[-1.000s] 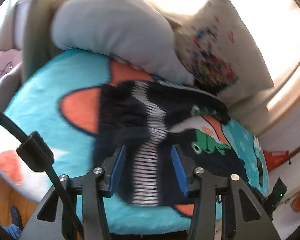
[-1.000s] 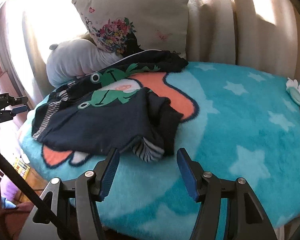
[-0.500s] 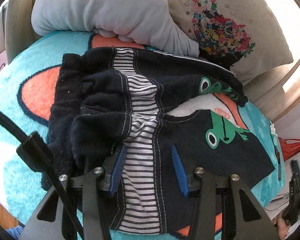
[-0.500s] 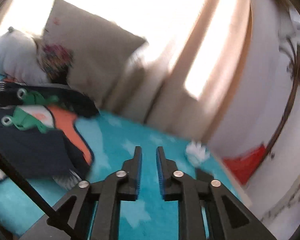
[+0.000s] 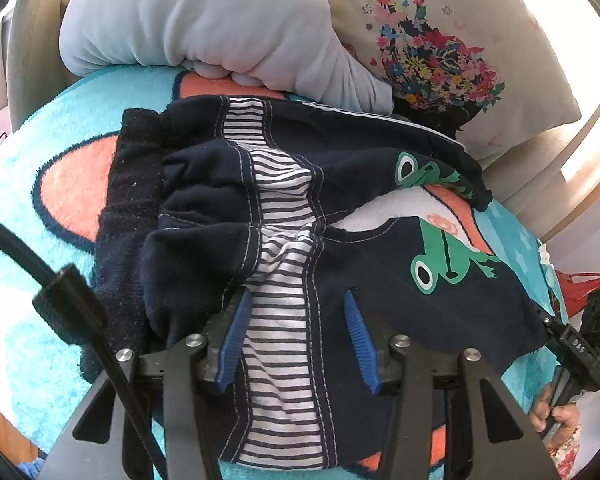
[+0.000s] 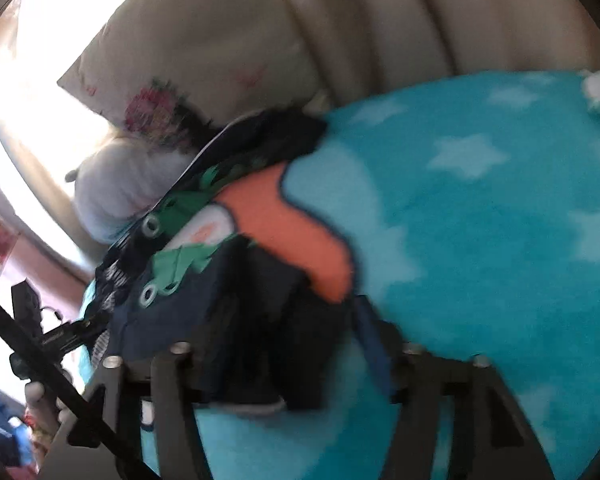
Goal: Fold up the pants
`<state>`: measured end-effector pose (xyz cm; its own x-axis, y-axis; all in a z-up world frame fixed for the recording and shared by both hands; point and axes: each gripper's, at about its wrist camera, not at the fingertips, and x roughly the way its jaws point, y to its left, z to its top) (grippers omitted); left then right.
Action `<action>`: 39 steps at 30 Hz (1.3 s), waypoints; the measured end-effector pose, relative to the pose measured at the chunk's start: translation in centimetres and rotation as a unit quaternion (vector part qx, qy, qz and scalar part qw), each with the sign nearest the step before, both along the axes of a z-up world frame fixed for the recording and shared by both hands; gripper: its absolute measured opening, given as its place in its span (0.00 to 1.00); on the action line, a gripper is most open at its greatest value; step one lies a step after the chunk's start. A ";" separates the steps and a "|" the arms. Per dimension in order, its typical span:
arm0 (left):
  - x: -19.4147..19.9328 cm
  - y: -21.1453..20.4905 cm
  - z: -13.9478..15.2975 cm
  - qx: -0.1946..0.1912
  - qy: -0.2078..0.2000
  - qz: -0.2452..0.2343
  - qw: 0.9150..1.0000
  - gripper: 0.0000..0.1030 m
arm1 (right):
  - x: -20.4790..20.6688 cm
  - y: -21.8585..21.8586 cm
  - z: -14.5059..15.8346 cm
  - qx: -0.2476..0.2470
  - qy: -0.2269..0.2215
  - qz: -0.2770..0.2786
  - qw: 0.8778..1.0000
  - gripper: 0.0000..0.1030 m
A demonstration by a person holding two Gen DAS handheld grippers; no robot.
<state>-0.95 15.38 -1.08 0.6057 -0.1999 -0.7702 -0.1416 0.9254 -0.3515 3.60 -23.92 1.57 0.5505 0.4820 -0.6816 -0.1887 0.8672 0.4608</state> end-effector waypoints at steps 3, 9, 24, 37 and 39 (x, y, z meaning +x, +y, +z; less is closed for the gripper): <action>0.0 -0.3 0.0 0.004 -0.004 -0.005 1.000 0.52 | 0.0 1.1 -0.2 0.017 0.022 0.017 0.999 0.16; 0.1 -0.2 -0.1 0.004 -0.005 -0.011 1.000 0.52 | -2.5 -0.7 4.5 -0.020 -0.068 -0.063 0.995 0.15; 0.1 -0.4 -0.3 0.007 -0.009 -0.015 1.000 0.59 | -3.6 -1.6 7.6 -0.047 -0.097 -0.104 0.989 0.50; -1.5 2.9 3.4 -0.008 -0.025 -0.002 1.000 0.62 | 0.6 -0.4 2.9 -0.054 0.002 -0.063 0.997 0.63; -1.2 4.1 4.2 -0.005 -0.031 0.004 0.999 0.63 | 1.0 0.4 4.7 -0.081 -0.021 -0.043 0.996 0.68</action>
